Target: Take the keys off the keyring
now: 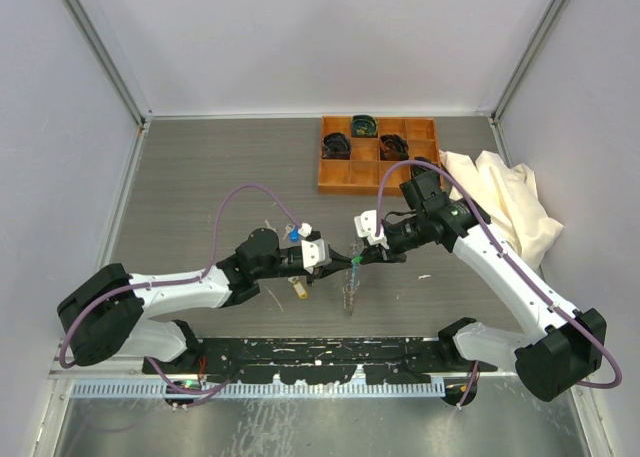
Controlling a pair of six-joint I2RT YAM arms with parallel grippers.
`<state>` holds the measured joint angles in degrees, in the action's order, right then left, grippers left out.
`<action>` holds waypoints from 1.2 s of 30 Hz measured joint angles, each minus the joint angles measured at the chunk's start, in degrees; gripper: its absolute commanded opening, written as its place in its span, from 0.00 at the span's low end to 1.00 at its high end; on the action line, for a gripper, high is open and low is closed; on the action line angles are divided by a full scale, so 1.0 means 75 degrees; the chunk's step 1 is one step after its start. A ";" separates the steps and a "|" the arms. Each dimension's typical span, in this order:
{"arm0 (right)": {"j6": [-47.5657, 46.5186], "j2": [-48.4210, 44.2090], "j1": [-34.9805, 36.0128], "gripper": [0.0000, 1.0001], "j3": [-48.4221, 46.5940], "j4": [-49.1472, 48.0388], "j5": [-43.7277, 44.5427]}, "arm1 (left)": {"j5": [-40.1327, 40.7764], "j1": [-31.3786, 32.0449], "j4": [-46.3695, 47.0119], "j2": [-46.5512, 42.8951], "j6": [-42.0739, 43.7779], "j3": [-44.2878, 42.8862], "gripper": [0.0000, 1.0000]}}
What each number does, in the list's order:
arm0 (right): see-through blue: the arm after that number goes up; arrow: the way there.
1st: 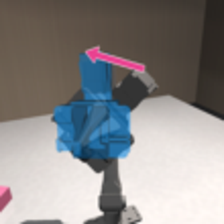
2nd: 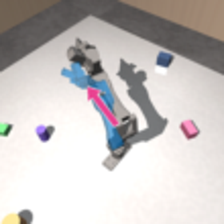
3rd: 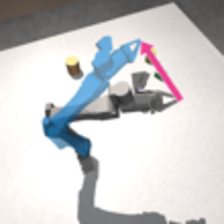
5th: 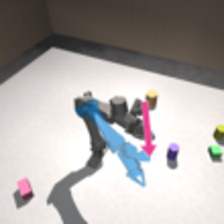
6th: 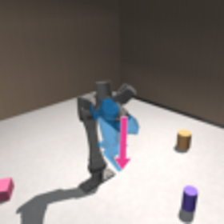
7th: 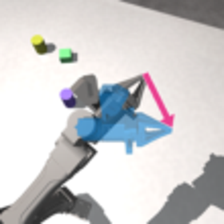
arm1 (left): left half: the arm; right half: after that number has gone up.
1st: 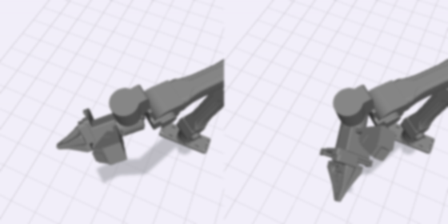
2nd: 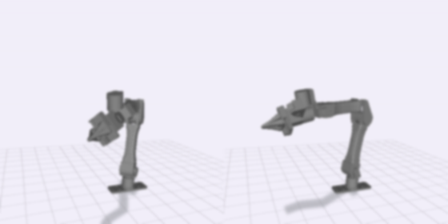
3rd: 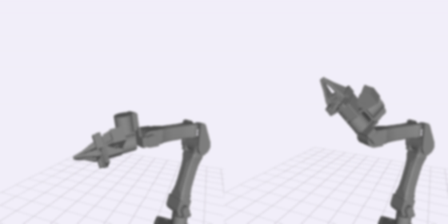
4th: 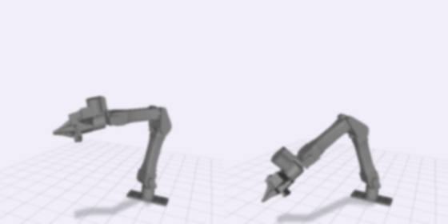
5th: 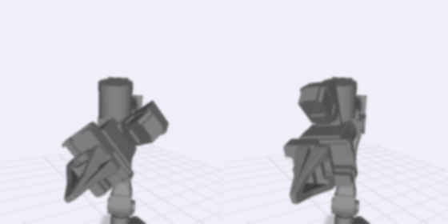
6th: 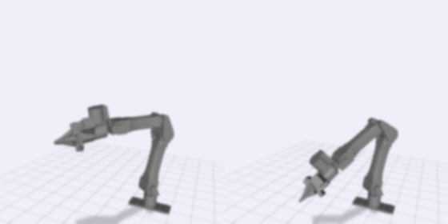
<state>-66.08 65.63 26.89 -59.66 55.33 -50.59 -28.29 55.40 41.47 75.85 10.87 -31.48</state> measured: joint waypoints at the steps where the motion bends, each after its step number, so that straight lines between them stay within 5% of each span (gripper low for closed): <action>1: 0.0003 0.0000 0.0000 0.01 0.0000 0.0000 0.0012 | 0.0012 0.0000 0.0000 0.0000 0.0000 0.0000 0.05; 36: 0.0309 -0.0020 -0.0067 0.01 0.0329 -0.0434 0.0653 | 0.0997 -0.0102 0.0405 -0.0495 -0.1177 0.0434 0.00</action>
<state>-63.77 65.47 26.39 -57.19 52.07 -45.69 -20.82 54.63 44.51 72.14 2.04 -28.23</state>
